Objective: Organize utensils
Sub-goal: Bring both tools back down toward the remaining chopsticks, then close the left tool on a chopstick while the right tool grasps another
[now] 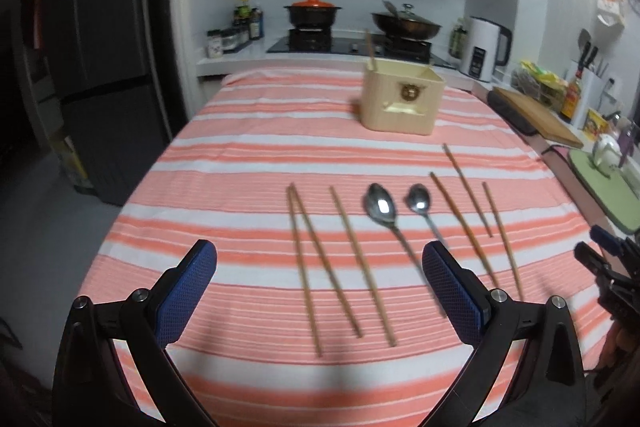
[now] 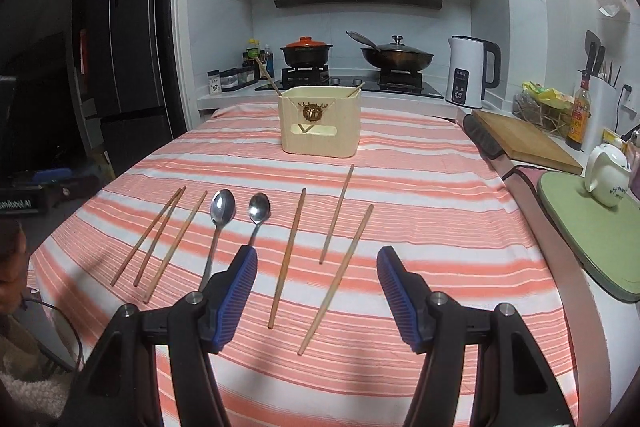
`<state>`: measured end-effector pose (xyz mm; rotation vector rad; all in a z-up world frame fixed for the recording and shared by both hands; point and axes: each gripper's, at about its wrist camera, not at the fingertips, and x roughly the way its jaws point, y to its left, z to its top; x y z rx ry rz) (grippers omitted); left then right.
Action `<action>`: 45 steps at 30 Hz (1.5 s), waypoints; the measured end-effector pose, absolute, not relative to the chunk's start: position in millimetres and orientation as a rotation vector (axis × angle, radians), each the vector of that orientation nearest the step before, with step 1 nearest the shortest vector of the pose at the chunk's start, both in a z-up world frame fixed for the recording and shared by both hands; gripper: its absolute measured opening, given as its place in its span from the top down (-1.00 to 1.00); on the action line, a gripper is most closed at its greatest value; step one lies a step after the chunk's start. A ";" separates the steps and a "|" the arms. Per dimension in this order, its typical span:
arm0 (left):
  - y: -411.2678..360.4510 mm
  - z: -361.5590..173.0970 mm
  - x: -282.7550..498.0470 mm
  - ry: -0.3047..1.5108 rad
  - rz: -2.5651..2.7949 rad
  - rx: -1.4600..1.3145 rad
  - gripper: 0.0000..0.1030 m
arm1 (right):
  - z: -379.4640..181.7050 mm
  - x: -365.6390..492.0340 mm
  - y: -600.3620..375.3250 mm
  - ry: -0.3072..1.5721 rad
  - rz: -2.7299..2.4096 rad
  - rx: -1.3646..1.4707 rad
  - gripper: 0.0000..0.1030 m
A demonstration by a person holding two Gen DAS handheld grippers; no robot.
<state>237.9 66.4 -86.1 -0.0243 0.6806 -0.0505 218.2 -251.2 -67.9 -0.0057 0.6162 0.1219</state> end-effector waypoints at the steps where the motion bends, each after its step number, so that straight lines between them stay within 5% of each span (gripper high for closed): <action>1: 83.7 -89.8 236.3 0.691 -0.025 -0.039 -0.99 | -73.6 215.7 -254.7 0.624 0.099 -0.020 -0.24; 6: 121.3 -126.0 227.6 0.788 0.000 -0.092 -0.98 | -99.0 210.8 -262.5 0.687 0.069 -0.038 -0.24; 18: 63.5 -190.8 236.9 0.891 -0.053 0.000 -0.96 | -131.5 219.8 -239.8 0.785 0.166 -0.011 -0.23; 25: 65.8 -205.0 240.9 0.922 -0.027 -0.002 -0.79 | -144.0 235.6 -232.4 0.844 0.159 -0.004 -0.22; 30: 64.2 -209.0 240.3 0.921 -0.013 -0.002 -0.69 | -157.3 246.0 -225.8 0.898 0.141 -0.042 0.05; 36: 54.3 -206.6 236.2 0.898 -0.033 0.016 -0.22 | -155.9 245.8 -226.8 0.894 0.090 -0.057 0.49; 38: 53.2 -205.4 234.8 0.890 -0.036 0.016 -0.02 | -155.6 245.9 -229.2 0.893 0.070 -0.056 0.82; 45: 57.4 -205.1 230.5 0.860 -0.014 -0.013 0.88 | -155.5 246.3 -235.3 0.890 0.058 -0.031 0.88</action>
